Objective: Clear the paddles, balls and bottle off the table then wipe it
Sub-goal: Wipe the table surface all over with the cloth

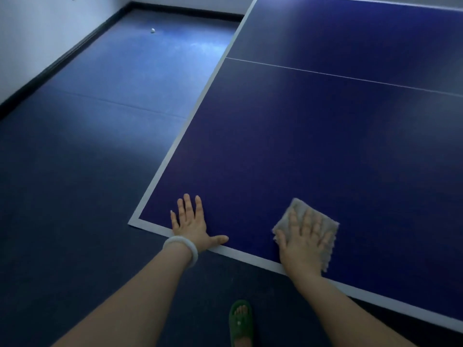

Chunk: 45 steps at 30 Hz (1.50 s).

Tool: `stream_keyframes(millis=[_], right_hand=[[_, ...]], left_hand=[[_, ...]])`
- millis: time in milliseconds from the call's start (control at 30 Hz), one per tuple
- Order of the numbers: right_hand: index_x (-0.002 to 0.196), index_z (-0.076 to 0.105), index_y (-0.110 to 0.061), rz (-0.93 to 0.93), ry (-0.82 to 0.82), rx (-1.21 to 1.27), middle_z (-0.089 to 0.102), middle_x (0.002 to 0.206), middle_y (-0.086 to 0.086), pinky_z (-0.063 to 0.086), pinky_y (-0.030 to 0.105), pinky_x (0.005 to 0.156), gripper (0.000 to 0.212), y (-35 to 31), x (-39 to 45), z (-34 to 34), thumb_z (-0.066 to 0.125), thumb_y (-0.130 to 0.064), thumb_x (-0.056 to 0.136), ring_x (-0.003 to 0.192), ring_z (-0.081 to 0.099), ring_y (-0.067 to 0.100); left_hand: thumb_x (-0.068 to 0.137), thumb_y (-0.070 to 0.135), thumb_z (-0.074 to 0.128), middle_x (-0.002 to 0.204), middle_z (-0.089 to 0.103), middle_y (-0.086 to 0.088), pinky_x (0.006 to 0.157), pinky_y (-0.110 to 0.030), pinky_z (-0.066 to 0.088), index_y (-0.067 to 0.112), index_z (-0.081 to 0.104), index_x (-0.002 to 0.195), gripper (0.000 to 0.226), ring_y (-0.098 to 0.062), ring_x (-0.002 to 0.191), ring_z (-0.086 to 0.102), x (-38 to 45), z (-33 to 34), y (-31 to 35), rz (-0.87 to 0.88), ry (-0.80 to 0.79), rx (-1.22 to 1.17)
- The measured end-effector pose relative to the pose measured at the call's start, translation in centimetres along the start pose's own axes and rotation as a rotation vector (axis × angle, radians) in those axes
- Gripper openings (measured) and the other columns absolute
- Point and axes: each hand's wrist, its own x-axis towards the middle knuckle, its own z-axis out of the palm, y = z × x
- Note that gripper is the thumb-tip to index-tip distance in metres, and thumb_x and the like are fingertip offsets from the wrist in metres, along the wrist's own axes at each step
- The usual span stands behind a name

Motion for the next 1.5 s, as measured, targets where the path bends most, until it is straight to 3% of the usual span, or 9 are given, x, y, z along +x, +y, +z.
stream_keyframes(millis=[100,167,433,633,700,867,1067,1267,1500], right_hand=[[0.15,-0.021,-0.038,-0.397,-0.04,-0.091,-0.035,0.156,-0.004,-0.018,0.053,0.117,0.064,0.6,-1.8,0.7,0.009,-0.058,0.097,0.147,-0.027,0.022],[0.152,-0.014,-0.038,-0.432,-0.006,-0.12,-0.025,0.16,-0.005,-0.011,0.05,0.119,0.064,4.3,-2.5,0.5,0.0,-0.062,0.095,0.149,-0.018,0.02],[0.154,-0.015,-0.033,0.535,0.055,0.045,-0.018,0.162,0.005,-0.002,0.057,0.118,0.068,13.8,-3.3,-2.0,-0.002,-0.061,0.093,0.15,-0.014,0.027],[0.156,0.007,-0.034,-0.24,0.13,-0.057,0.002,0.165,0.001,0.004,0.053,0.118,0.065,12.5,-5.2,0.0,0.029,-0.052,0.098,0.152,0.001,0.023],[0.156,0.01,-0.037,-0.313,0.142,-0.1,0.009,0.164,-0.004,0.007,0.051,0.117,0.063,16.6,-5.4,-0.5,0.031,-0.051,0.098,0.152,0.003,0.017],[0.152,0.023,-0.036,0.315,0.298,0.23,0.028,0.158,0.0,0.017,0.05,0.118,0.056,24.8,-6.6,-2.0,0.045,-0.04,0.1,0.145,0.021,0.023],[0.115,0.065,-0.024,0.362,0.388,0.41,0.046,0.118,0.003,0.029,0.04,0.091,0.029,22.9,-7.7,-1.9,0.07,-0.02,0.087,0.113,0.042,0.024],[0.098,0.062,-0.031,0.143,0.235,0.468,0.04,0.105,-0.013,0.024,0.019,0.084,0.005,26.2,-10.2,-2.9,0.062,-0.032,0.093,0.098,0.038,0.008],[0.086,0.057,-0.03,0.251,0.139,0.399,0.042,0.099,-0.011,0.043,0.028,0.083,0.008,33.2,-14.7,-5.2,0.06,-0.023,0.091,0.085,0.039,0.005]], left_hand=[[0.084,0.073,0.047,0.16,-0.025,-0.012,0.12,-0.052,-0.006,0.015,-0.019,0.152,0.112,-0.031,0.147,-0.021,-0.7,-0.2,1.9,-0.041,0.109,-0.015],[0.091,0.066,0.04,0.161,-0.019,-0.013,0.121,-0.05,-0.003,0.011,-0.013,0.153,0.099,-0.032,0.148,-0.017,-1.6,0.5,4.3,0.022,0.209,0.025],[0.089,0.074,0.031,0.152,-0.039,-0.013,0.118,-0.05,-0.017,0.018,-0.027,0.149,0.1,-0.032,0.142,-0.033,-5.7,6.9,15.3,0.423,0.113,0.133],[0.085,0.08,0.018,0.139,-0.056,-0.014,0.111,-0.052,-0.028,0.017,-0.044,0.138,0.103,-0.032,0.129,-0.05,-5.2,8.6,15.9,0.369,0.118,0.2],[0.08,0.084,0.008,0.139,-0.055,-0.013,0.111,-0.051,-0.029,0.018,-0.045,0.137,0.102,-0.032,0.13,-0.05,-5.1,8.6,15.9,0.358,0.121,0.203],[0.045,0.086,-0.037,0.141,-0.053,-0.012,0.102,-0.046,-0.037,0.02,-0.044,0.136,0.112,-0.031,0.133,-0.047,-5.8,8.1,16.5,0.336,0.133,0.247],[0.075,0.085,0.002,0.153,-0.039,-0.013,0.119,-0.049,-0.013,0.018,-0.037,0.143,0.103,-0.034,0.144,-0.029,-5.7,8.0,16.6,0.288,0.148,0.314],[0.094,0.067,0.031,0.161,-0.014,-0.018,0.121,-0.049,0.008,0.01,-0.01,0.154,0.092,-0.039,0.149,-0.008,-8.5,7.4,20.3,0.159,0.097,0.289],[0.101,0.044,0.037,0.163,-0.002,-0.015,0.121,-0.049,0.011,0.009,0.003,0.155,0.073,-0.036,0.149,0.002,-15.2,11.1,29.0,0.334,0.037,0.408]])
